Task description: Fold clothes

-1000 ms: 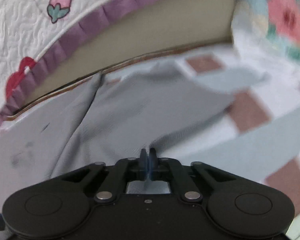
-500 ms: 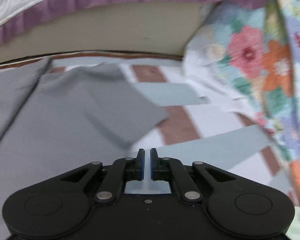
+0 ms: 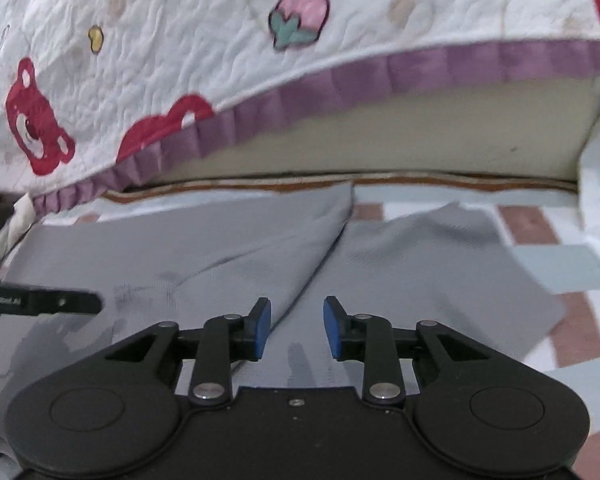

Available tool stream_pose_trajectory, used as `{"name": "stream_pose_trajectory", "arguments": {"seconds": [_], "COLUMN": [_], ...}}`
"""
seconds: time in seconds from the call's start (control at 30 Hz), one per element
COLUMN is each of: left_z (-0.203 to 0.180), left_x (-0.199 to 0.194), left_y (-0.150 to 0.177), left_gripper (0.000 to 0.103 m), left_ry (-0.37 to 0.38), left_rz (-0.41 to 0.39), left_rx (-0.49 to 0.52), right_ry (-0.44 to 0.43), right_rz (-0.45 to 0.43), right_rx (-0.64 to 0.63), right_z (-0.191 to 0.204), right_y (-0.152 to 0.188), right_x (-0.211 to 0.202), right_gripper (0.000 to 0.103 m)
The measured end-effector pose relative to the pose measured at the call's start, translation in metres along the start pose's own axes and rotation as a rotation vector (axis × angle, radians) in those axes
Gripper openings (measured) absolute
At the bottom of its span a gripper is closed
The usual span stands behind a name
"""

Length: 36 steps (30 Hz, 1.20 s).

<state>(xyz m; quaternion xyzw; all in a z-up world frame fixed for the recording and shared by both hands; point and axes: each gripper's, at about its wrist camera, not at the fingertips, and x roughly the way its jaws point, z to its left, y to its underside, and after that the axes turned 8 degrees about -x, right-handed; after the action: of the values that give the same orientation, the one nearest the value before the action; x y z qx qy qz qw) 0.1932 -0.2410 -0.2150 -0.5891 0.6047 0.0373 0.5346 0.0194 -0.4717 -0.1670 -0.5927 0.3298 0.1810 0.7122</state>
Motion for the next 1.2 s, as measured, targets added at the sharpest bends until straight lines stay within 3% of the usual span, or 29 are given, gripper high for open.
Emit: {"name": "stream_pose_trajectory", "arguments": {"seconds": [0.1,0.13,0.17,0.33,0.47,0.6,0.63,0.67,0.7,0.77,0.83,0.93,1.0,1.03,1.17,1.2], "left_z": [-0.011,-0.013,-0.014,-0.014,-0.047,-0.105,-0.112,-0.116,-0.118,-0.115,-0.109,-0.088,-0.059,-0.044,0.016,0.031], "left_x": [0.009,0.011,0.013,0.007,0.001,0.014,0.018,0.021,0.023,0.015,-0.003,-0.039,-0.067,-0.08,-0.119,-0.127], "left_y": [0.003,0.004,0.003,0.0,-0.002,0.024,0.032,0.037,0.041,0.046,0.046,0.039,0.031,0.028,0.021,0.021], "left_gripper": [0.042,0.017,0.004,0.004,0.004,0.006,0.011,0.024,0.03,0.033,0.034,0.035,0.04,0.041,0.041,0.041], "left_ry": [-0.013,0.003,0.035,0.167,0.352,0.321,0.311,0.318,0.346,0.411,0.422,0.371,0.288,0.226,-0.145,-0.215], "left_rz": [-0.013,-0.005,0.023,0.049,0.09,0.154,0.161,0.187,0.219,0.261,0.264,0.234,0.182,0.153,0.03,-0.001], "left_rx": [0.066,0.078,0.08,-0.022,-0.077,0.022,0.001,-0.034,-0.07,-0.128,-0.098,-0.028,-0.018,-0.012,0.028,0.023], "right_ry": [-0.03,-0.039,-0.045,-0.084,-0.073,-0.03,-0.02,-0.014,-0.011,-0.022,-0.038,-0.062,-0.053,-0.05,-0.092,-0.116], "right_rz": [0.019,0.023,0.025,0.017,-0.015,-0.048,-0.054,-0.059,-0.059,-0.053,-0.039,-0.002,0.017,0.027,0.081,0.082], "right_rx": [0.021,0.028,0.038,0.16,0.149,0.164,0.175,0.187,0.198,0.21,0.213,0.186,0.178,0.182,0.211,0.191], "right_z": [-0.005,-0.008,-0.01,-0.031,-0.037,-0.047,-0.05,-0.052,-0.053,-0.053,-0.051,-0.044,-0.04,-0.039,-0.036,-0.031], "right_y": [0.0,0.0,0.0,-0.005,-0.018,-0.027,-0.027,-0.027,-0.026,-0.024,-0.02,-0.012,-0.003,0.001,0.017,0.02], "right_x": [0.005,0.005,0.004,-0.003,-0.016,-0.023,-0.025,-0.026,-0.026,-0.027,-0.027,-0.025,-0.021,-0.017,-0.003,-0.002], "right_gripper": [0.035,0.036,0.037,0.038,0.039,0.042,0.042,0.042,0.042,0.042,0.044,0.053,0.055,0.055,0.055,0.045]}}
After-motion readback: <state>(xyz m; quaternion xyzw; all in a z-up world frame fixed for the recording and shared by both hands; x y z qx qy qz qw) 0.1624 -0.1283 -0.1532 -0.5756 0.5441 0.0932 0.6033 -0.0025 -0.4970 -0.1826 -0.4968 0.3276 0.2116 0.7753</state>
